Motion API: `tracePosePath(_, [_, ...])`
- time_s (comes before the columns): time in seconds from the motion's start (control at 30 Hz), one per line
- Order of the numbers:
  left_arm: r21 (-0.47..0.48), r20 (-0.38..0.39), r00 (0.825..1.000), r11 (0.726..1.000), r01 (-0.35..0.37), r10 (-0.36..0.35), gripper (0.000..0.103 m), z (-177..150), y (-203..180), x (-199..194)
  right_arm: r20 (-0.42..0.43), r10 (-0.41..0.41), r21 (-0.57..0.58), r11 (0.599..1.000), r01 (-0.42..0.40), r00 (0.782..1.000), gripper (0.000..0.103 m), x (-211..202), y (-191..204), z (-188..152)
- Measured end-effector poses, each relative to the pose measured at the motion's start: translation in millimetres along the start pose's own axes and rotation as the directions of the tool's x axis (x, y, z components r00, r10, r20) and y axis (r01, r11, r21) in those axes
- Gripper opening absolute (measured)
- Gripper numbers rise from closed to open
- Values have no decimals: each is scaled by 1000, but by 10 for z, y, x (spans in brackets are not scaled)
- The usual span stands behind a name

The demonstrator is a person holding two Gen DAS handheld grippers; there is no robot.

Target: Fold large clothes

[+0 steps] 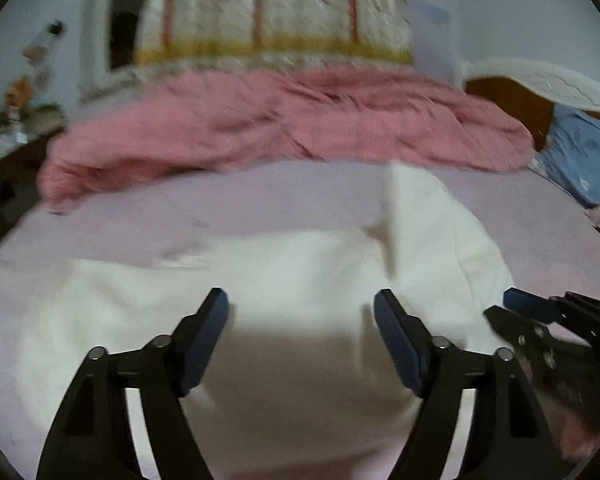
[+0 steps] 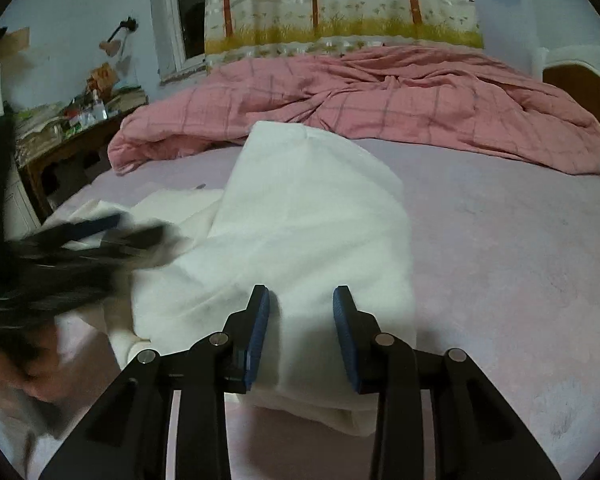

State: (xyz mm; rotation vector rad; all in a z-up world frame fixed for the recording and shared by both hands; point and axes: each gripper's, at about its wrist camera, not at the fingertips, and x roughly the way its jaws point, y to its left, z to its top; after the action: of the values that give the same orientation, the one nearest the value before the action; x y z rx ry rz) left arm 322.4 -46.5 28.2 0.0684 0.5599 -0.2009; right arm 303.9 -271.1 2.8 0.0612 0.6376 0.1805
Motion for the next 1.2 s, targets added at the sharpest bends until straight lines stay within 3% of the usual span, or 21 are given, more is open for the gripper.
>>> tracePosePath(0.03, [-24,5,999,999,-33,33,90,-12,136,-110,-5,8,0,1000,-8,1000,37,12,-2,-2])
tracePosePath(0.1, [-91,-17,986,982,-167,166,92,-34,514,-313,-12,33,11,999,-33,999,39,18,-28,0])
tracePosePath(0.17, [-149,-62,943,931,-334,328,92,-84,912,-468,-14,56,22,998,-55,998,40,19,-53,-9])
tracePosePath(0.2, [-182,-88,928,910,-373,363,92,-128,1117,-527,-12,55,21,998,-55,998,40,22,-50,-8])
tracePosePath(0.23, [-209,-123,924,901,-380,361,92,-191,1297,-555,-11,49,16,999,-49,999,41,31,-39,-6])
tracePosePath(0.3, [-304,-222,932,888,-344,285,92,-399,1675,-564,-9,33,1,999,-33,999,41,34,-11,-12])
tracePosePath(0.33, [-367,-248,945,882,-295,213,92,-513,1813,-561,-9,29,-2,1000,-29,1000,41,46,9,-9])
tracePosePath(0.37, [-461,-264,961,863,-205,87,92,-657,1953,-550,-9,27,-2,1000,-27,1000,41,47,18,-9])
tracePosePath(0.43, [-663,-193,966,749,3,-175,92,-932,2124,-578,-8,30,1,1000,-30,1000,41,45,19,-12])
tracePosePath(0.47, [-722,-144,954,687,80,-263,92,-1038,2146,-588,-6,31,2,1000,-31,999,41,45,23,-13])
tracePosePath(0.5, [-737,-143,945,669,97,-295,92,-1092,2119,-577,-5,33,3,999,-33,999,41,45,20,-15])
tracePosePath(0.63, [-668,-193,944,741,73,-267,92,-1104,1889,-459,0,39,9,999,-39,999,41,38,3,-27])
tracePosePath(0.77, [-656,-149,971,754,43,-185,90,-1052,1844,-330,1,40,8,999,-40,999,41,36,-7,-29])
tracePosePath(0.83, [-624,-165,979,781,-9,-121,85,-1030,1810,-220,1,42,10,999,-42,999,41,38,-12,-29])
tracePosePath(0.9, [-620,-164,982,784,-30,-92,85,-996,1867,-118,1,42,10,999,-42,999,41,39,-9,-29])
tracePosePath(1.03, [-658,-152,988,749,-75,-34,84,-925,2036,60,1,47,13,999,-47,999,41,39,-10,-29])
tracePosePath(1.07, [-638,-165,986,763,-106,-1,82,-858,2034,141,1,49,13,999,-49,999,41,38,-8,-28])
tracePosePath(1.1, [-592,-193,981,792,-147,39,63,-760,2001,227,1,53,11,999,-53,999,43,38,-7,-26])
tracePosePath(1.13, [-556,-200,979,817,-153,47,31,-674,1957,305,1,56,11,998,-56,998,43,37,-13,-23])
tracePosePath(1.17, [-534,-175,984,838,-110,18,22,-586,1916,306,2,57,10,998,-57,998,43,36,-10,-23])
tracePosePath(1.2, [-504,-131,991,858,-101,40,18,-477,1843,223,3,56,9,998,-56,998,43,35,-2,-24])
